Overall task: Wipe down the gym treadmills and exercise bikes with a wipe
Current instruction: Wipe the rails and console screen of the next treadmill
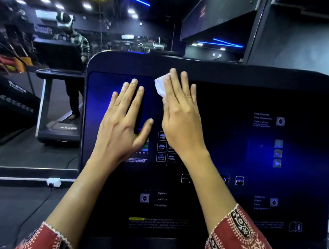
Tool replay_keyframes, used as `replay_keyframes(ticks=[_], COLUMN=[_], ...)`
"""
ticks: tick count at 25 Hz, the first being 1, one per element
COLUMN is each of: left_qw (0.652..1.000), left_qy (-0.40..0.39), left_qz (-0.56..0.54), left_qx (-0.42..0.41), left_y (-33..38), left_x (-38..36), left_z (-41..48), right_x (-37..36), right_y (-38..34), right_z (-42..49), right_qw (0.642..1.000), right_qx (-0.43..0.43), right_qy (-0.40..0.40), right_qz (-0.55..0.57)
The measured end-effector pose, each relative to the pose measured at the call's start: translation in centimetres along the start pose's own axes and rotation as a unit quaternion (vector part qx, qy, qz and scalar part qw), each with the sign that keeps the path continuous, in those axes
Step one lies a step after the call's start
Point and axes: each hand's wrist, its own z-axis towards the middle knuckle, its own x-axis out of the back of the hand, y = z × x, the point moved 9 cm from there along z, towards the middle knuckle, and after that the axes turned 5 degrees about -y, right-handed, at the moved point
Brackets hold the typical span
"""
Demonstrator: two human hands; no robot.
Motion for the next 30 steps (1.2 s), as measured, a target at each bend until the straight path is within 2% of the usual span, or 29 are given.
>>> replay_keyframes(ticks=[2, 5, 6, 8, 11, 12, 16, 18, 23, 26, 30], left_qw=[1.000, 1.000, 1.000, 1.000, 1.000, 1.000, 0.999, 0.999, 0.998, 0.998, 0.998], left_qy=[-0.003, -0.004, -0.001, 0.005, 0.008, 0.006, 0.009, 0.011, 0.013, 0.012, 0.005], left_qz=[0.004, 0.007, 0.006, 0.005, 0.007, 0.011, 0.021, 0.031, 0.048, 0.053, 0.042], left_qx=[-0.004, -0.006, -0.005, 0.007, 0.017, 0.015, 0.022, 0.019, 0.023, 0.026, 0.050], left_y=[0.0, -0.2, -0.4, -0.8, -1.5, -1.7, -3.4, -4.0, -6.0, -7.0, -8.0], left_x=[0.0, 0.2, 0.3, 0.5, 0.8, 0.9, 1.7, 2.2, 3.5, 4.1, 4.5], left_z=[0.4, 0.9, 1.0, 1.4, 1.8, 1.8, 0.9, 0.3, -1.4, -2.7, -5.4], right_x=[1.1, 2.8, 2.5, 1.1, -1.2, -1.1, 0.0, -0.5, -3.7, -5.9, -6.7], right_y=[1.9, 6.1, 6.0, 3.2, -1.8, -1.7, 1.0, -0.1, -5.9, -8.9, -11.4], right_z=[0.0, -0.4, 0.0, 1.9, 3.5, 3.5, 2.4, 2.7, 4.8, 5.5, 3.9], right_qw=[0.999, 0.985, 0.983, 0.992, 0.999, 0.999, 0.995, 0.994, 0.999, 0.997, 0.985], right_qx=[-0.022, -0.156, -0.171, -0.123, 0.021, 0.028, -0.079, -0.093, -0.014, 0.041, 0.147], right_qy=[0.025, 0.063, 0.063, 0.038, -0.031, -0.030, 0.027, 0.036, 0.001, -0.050, -0.083], right_qz=[-0.028, -0.032, -0.026, -0.005, 0.007, -0.009, -0.052, -0.047, -0.041, -0.044, -0.045])
